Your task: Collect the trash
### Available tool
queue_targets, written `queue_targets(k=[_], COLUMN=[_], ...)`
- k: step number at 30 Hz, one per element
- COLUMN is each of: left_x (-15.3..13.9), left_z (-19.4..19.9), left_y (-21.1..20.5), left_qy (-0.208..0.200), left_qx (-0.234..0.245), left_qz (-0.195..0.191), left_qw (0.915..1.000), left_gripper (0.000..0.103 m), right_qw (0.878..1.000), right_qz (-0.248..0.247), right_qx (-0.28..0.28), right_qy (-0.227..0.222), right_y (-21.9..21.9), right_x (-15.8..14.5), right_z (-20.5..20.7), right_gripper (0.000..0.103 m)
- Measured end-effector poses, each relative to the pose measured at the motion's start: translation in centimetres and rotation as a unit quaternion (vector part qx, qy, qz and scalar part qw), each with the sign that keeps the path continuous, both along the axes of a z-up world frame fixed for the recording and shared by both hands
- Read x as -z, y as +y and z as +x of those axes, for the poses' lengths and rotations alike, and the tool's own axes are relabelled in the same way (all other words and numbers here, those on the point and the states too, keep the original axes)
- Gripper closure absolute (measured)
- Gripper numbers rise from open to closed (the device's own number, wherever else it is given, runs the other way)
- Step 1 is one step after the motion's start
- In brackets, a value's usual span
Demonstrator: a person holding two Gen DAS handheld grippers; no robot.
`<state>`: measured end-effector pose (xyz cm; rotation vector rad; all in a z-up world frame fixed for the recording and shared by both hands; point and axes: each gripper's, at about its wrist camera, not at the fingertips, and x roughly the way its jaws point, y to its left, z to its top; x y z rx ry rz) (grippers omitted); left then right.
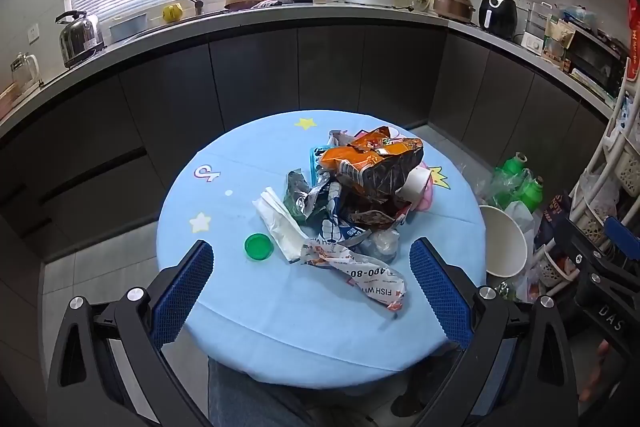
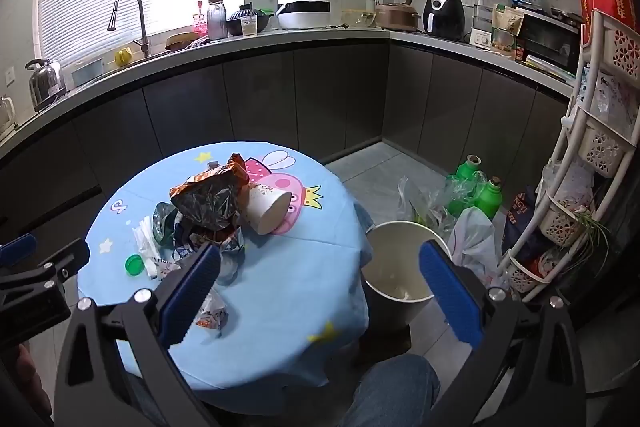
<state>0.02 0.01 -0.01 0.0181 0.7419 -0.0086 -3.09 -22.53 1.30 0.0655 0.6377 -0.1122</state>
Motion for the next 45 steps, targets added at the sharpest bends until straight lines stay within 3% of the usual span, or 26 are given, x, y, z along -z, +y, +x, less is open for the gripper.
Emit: queue_targets(k=[45], left_x=[-1.1], left_z=[-0.3], left_y=[-0.1], left_qy=[-0.010], left_qx=[0.003], left_qz=[-0.009], left_qw=[0.9999], left_gripper=[0.009], right_qw=[1.000], right_qz=[-0.006], right_qx=[-0.001], right_qy=[-0.008], right_y=[0.4], right_x=[-0.4], right_z=[-0.2], right_gripper=[0.003])
